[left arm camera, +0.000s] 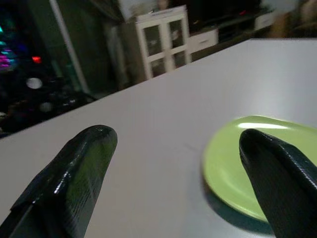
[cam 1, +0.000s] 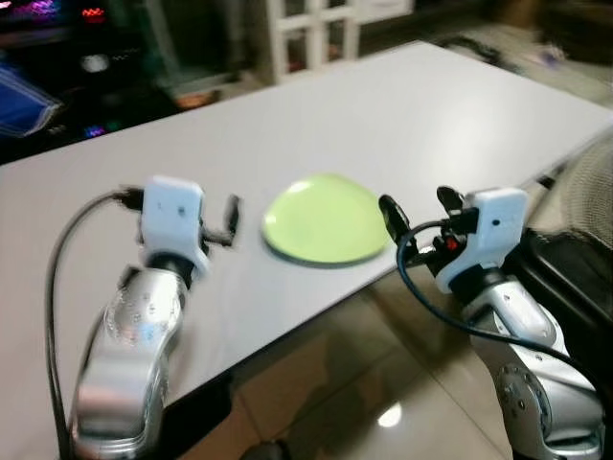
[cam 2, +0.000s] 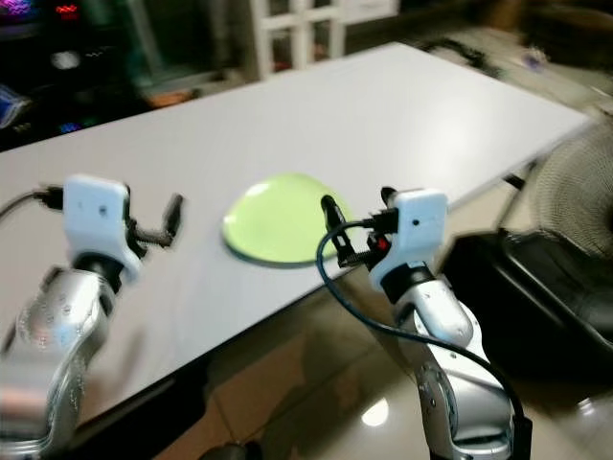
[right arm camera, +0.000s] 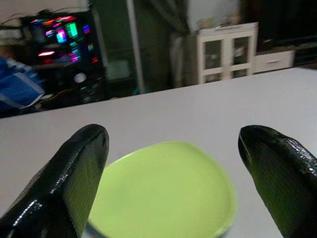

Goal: Setting the table

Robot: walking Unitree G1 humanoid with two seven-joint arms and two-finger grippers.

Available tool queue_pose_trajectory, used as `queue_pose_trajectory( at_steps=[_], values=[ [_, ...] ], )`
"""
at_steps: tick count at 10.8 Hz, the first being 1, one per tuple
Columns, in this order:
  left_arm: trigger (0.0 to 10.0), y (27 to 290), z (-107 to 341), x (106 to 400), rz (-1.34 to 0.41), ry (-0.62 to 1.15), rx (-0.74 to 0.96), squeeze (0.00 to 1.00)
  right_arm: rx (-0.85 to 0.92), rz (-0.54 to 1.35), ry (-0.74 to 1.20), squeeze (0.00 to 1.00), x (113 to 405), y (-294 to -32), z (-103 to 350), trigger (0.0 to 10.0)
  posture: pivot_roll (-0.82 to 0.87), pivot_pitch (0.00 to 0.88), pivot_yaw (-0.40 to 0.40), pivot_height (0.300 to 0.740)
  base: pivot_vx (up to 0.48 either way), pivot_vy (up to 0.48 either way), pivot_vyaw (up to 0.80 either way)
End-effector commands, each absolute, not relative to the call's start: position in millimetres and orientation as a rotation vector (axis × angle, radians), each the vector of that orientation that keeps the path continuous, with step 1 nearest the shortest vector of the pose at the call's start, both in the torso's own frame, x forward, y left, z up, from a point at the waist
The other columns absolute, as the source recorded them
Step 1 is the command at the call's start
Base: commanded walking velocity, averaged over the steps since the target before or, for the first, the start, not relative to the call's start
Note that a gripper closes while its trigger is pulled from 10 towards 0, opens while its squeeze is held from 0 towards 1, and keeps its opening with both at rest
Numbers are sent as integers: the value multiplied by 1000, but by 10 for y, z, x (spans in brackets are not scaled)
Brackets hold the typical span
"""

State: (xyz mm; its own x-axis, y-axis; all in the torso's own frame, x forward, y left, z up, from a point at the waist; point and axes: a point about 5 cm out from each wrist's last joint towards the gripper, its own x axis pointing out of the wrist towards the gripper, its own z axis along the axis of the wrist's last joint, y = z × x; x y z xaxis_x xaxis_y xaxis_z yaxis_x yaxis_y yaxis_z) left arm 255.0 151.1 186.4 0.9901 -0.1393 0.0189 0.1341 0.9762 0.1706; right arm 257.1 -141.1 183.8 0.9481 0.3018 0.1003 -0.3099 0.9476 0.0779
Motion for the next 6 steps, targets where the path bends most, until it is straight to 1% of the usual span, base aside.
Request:
queue_pose_trajectory(
  at_steps=[1,2,3,4,6],
  values=[
    [10000,1403,1846,2504,-179,-54,206,0,91,338,-79,0,2574,-1391,1840,10000,-29,0,32,740,0,0,800],
    [10000,1371,1786,2486,-187,-47,214,0,78,353,-74,0,2571,-1359,1844,10000,-36,0,30,740,0,0,800],
    [10000,1359,1685,2466,-178,0,191,0,67,359,-60,0,2565,-1330,1820,10000,-33,0,26,740,0,0,800],
    [10000,1346,1616,2426,-189,38,211,0,74,377,-29,0,2551,-1291,1772,10000,-15,0,14,740,0,0,800],
    [10000,1385,1572,2391,-181,78,225,0,94,395,3,0,2540,-1246,1698,10000,7,0,6,740,0,0,800]
  ],
)
